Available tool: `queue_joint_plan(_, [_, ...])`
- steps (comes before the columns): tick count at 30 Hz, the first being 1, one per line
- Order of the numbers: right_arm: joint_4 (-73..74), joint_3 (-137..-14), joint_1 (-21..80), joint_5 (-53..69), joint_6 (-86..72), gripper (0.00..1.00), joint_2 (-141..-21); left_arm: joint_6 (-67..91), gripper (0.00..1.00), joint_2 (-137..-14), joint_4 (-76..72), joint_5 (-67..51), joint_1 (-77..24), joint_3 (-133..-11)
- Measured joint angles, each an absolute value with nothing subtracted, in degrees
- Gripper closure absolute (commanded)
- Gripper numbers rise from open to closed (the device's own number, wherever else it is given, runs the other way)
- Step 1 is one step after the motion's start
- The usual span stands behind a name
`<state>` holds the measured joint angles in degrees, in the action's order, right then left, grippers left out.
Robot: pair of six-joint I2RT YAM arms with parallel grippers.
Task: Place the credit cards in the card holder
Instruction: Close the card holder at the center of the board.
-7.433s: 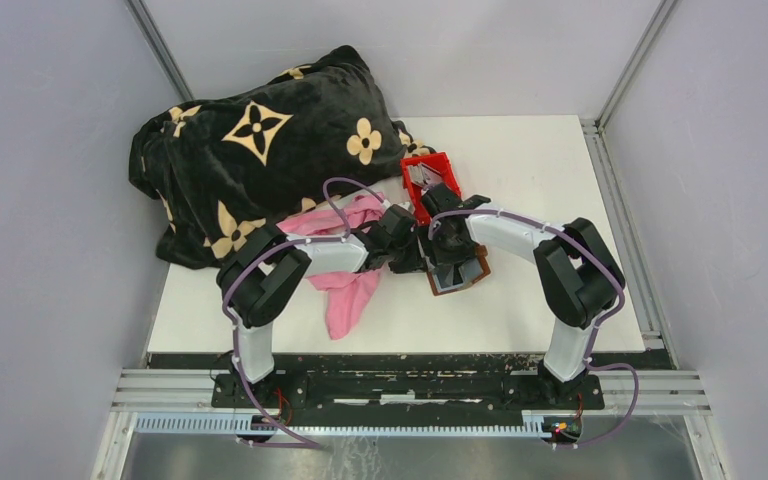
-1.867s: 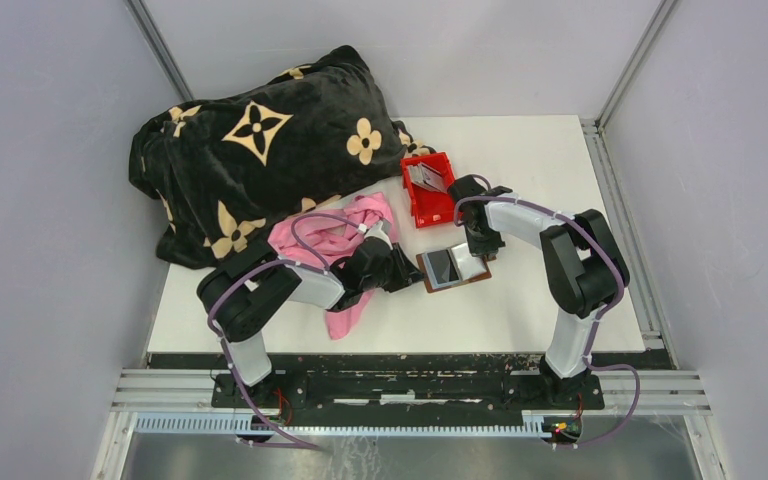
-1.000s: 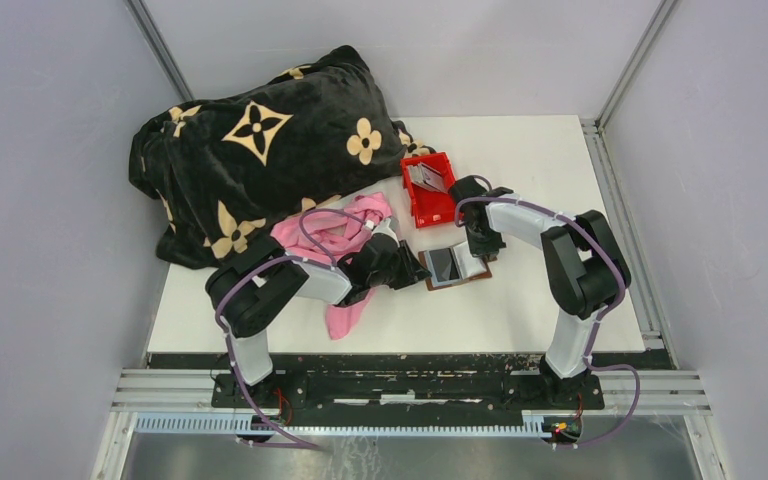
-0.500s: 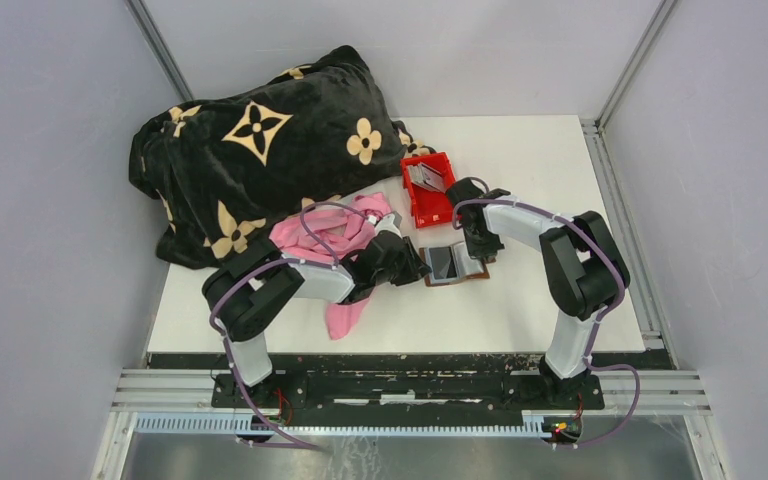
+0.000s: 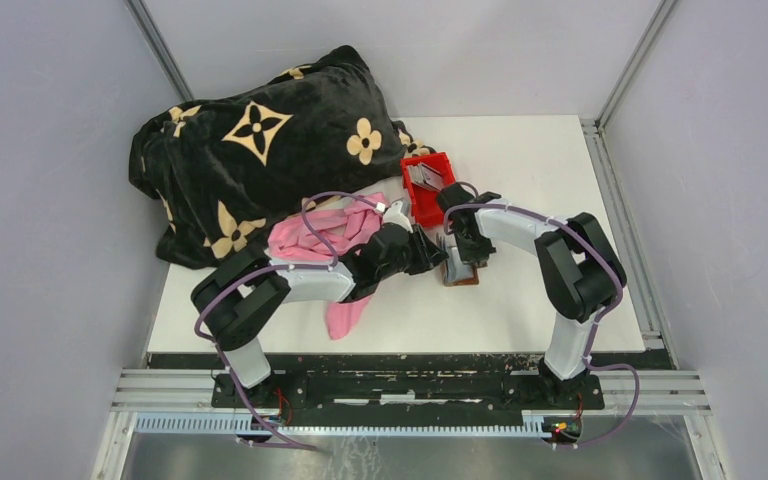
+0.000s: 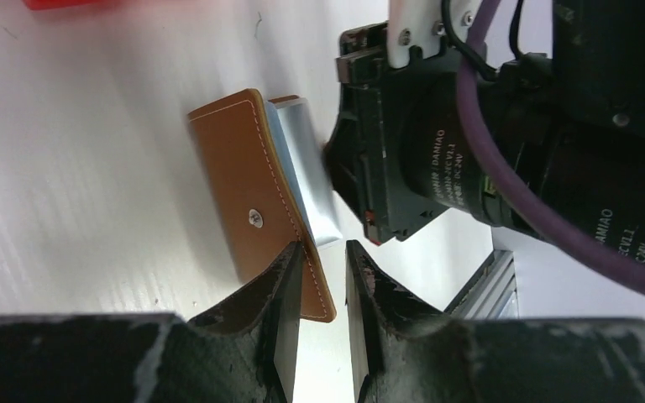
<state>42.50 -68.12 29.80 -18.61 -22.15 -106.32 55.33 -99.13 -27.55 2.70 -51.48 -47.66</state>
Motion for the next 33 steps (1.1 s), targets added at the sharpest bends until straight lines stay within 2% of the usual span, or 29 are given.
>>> queue_joint_plan(22, [43.72,-70.04,32.97,-14.92,-23.38,0.98,-107.13,55.40,0.67,-101.93,-28.01,1.30,-52.53,-49.04])
queue_joint_plan(33, [43.55,-69.52,30.70,-11.86,-24.67,0.84,-106.24,55.37,0.67,-105.82,-28.12,-0.34,-52.71,-51.46])
